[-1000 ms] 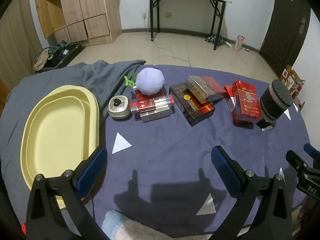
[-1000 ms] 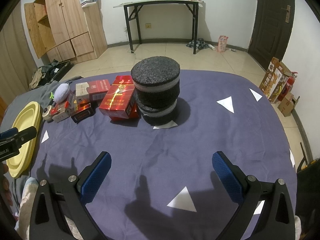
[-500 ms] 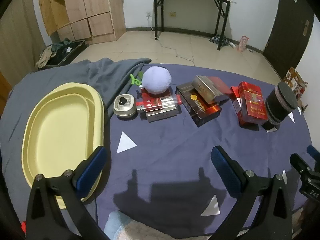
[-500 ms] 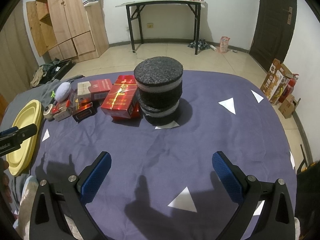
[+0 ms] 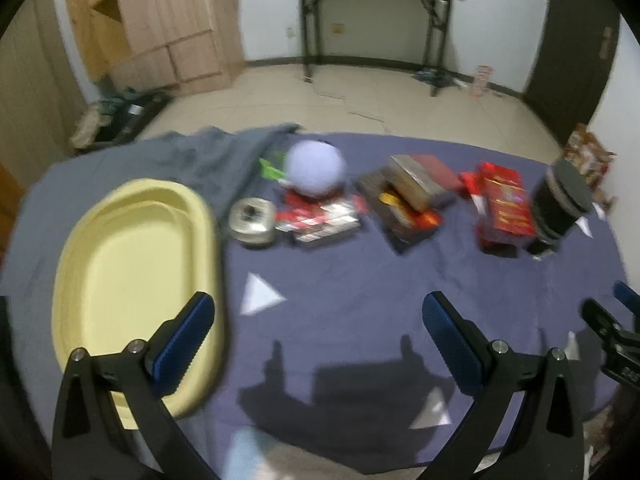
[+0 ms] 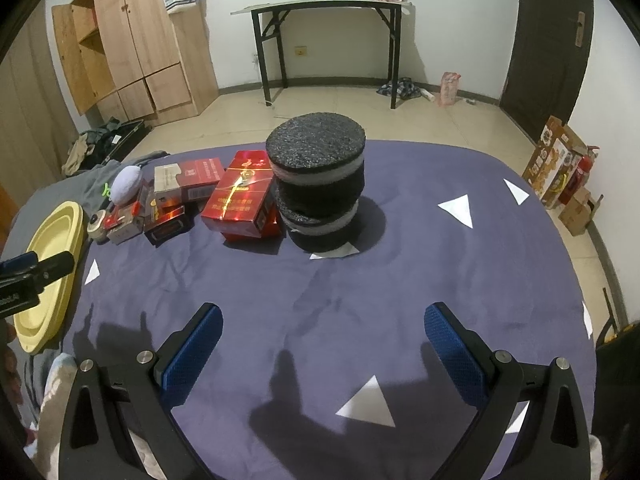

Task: Organize rigid objects

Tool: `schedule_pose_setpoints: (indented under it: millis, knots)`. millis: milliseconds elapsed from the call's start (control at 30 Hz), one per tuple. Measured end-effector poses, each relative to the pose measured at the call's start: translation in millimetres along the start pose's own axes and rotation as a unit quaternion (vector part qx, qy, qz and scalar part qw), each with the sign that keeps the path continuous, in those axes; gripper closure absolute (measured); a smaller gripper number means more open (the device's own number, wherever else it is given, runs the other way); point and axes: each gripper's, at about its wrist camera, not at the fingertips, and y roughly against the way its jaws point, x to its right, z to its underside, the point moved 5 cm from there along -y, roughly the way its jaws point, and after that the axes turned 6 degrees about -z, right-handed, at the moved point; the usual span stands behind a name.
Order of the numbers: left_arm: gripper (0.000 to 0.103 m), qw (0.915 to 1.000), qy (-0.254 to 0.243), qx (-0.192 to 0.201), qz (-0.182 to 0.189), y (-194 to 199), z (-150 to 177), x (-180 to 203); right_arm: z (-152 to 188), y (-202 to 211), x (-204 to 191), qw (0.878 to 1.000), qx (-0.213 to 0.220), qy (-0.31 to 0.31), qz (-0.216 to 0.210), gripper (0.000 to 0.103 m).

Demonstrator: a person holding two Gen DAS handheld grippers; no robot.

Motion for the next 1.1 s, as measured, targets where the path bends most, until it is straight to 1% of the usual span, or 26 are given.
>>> schedule_pose_setpoints:
  millis: [33, 67, 100, 133, 200, 267, 333, 367, 400, 433, 467, 500, 533, 567, 633, 667, 733, 767, 800, 833, 867, 933, 967, 1033, 1067, 1100]
  knots:
    - [0.0, 0.9998, 0.01, 0.004, -0.02, 5, -4, -10, 0, 1, 0, 1.0, -0.001, -0.002, -0.003, 0.0]
    - [0.0, 0.9994, 0.02, 0.009, -0.027, 10, -7, -22, 1, 2, 1, 1.0, -0.003, -0.007, -0.007, 0.0]
    - [0.0, 0.9992, 0.03, 0.011, -0.026, 15, -11, -33, 2, 5, 2, 1.0, -0.008, -0.021, -0.022, 0.0]
    - [0.0, 0.9989, 0.042, 0.007, -0.018, 19, -14, -45, 2, 9, 3, 0.998, -0.009, -0.038, -0.047, 0.0]
    - [0.0, 0.9981, 0.061, -0.005, -0.001, 22, -20, -67, 2, 19, 5, 0.996, -0.004, -0.06, -0.07, 0.0]
    - [0.0, 0.996, 0.086, -0.025, 0.01, 21, -27, -94, 2, 30, 9, 0.996, 0.007, -0.061, -0.06, 0.0]
    - [0.0, 0.994, 0.098, -0.047, 0.011, 17, -33, -108, 1, 39, 14, 0.998, 0.019, -0.05, -0.042, 0.0]
    - [0.0, 0.9917, 0.107, -0.07, -0.003, 10, -38, -115, 1, 42, 16, 0.998, 0.023, -0.048, -0.035, 0.0]
    - [0.001, 0.9899, 0.112, -0.086, -0.01, 6, -42, -115, 0, 44, 19, 0.998, 0.025, -0.05, -0.031, 0.0]
    - [0.001, 0.9894, 0.112, -0.093, 0.003, 0, -47, -111, -2, 44, 25, 0.997, 0.024, -0.064, -0.036, 0.0]
    - [0.001, 0.9897, 0.105, -0.095, 0.022, -6, -51, -104, -3, 44, 27, 0.996, 0.021, -0.078, -0.045, 0.0]
    - [0.001, 0.9901, 0.088, -0.099, 0.045, -15, -56, -93, -7, 42, 30, 0.994, 0.013, -0.094, -0.054, 0.0]
    - [0.006, 0.9905, 0.069, -0.106, 0.054, -23, -57, -84, -13, 38, 34, 0.993, 0.004, -0.101, -0.056, 0.0]
    - [0.009, 0.9907, 0.052, -0.114, 0.052, -32, -58, -76, -20, 38, 37, 0.994, 0.005, -0.095, -0.048, 0.0]
    - [0.021, 0.99, 0.024, -0.133, 0.04, -54, -58, -67, -35, 35, 38, 0.996, 0.014, -0.075, -0.033, 0.0]
    - [0.023, 0.9888, 0.016, -0.142, 0.041, -64, -59, -63, -40, 33, 39, 0.997, 0.017, -0.07, -0.032, 0.0]
    - [0.023, 0.9866, 0.017, -0.156, 0.044, -82, -64, -58, -48, 26, 40, 0.997, 0.014, -0.064, -0.029, 0.0]
    - [0.023, 0.9858, 0.024, -0.157, 0.054, -88, -69, -55, -51, 21, 41, 0.998, 0.012, -0.062, -0.026, 0.0]
    - [0.023, 0.9849, 0.027, -0.158, 0.065, -91, -74, -51, -53, 15, 41, 0.998, 0.01, -0.06, -0.023, 0.0]
    - [0.022, 0.9827, 0.031, -0.16, 0.089, -95, -81, -42, -56, 10, 41, 0.998, 0.011, -0.056, -0.02, 0.0]
    - [0.022, 0.9813, 0.033, -0.159, 0.103, -97, -87, -35, -58, 6, 40, 0.998, 0.011, -0.053, -0.018, 0.0]
    - [0.022, 0.9799, 0.026, -0.156, 0.122, -102, -101, -17, -62, -4, 37, 0.999, 0.011, -0.046, -0.019, 0.0]
    - [0.021, 0.981, 0.016, -0.155, 0.116, -104, -105, -9, -62, -8, 35, 0.999, 0.012, -0.044, -0.019, 0.0]
    - [0.021, 0.9836, -0.008, -0.155, 0.091, -108, -109, -1, -66, -17, 33, 0.999, 0.016, -0.043, -0.023, 0.0]
    - [0.021, 0.9847, -0.027, -0.159, 0.067, -109, -109, 4, -69, -20, 31, 0.998, 0.022, -0.049, -0.037, 0.0]
    - [0.02, 0.9853, -0.04, -0.156, 0.056, -107, -110, 9, -71, -21, 31, 0.996, 0.029, -0.059, -0.053, 0.0]
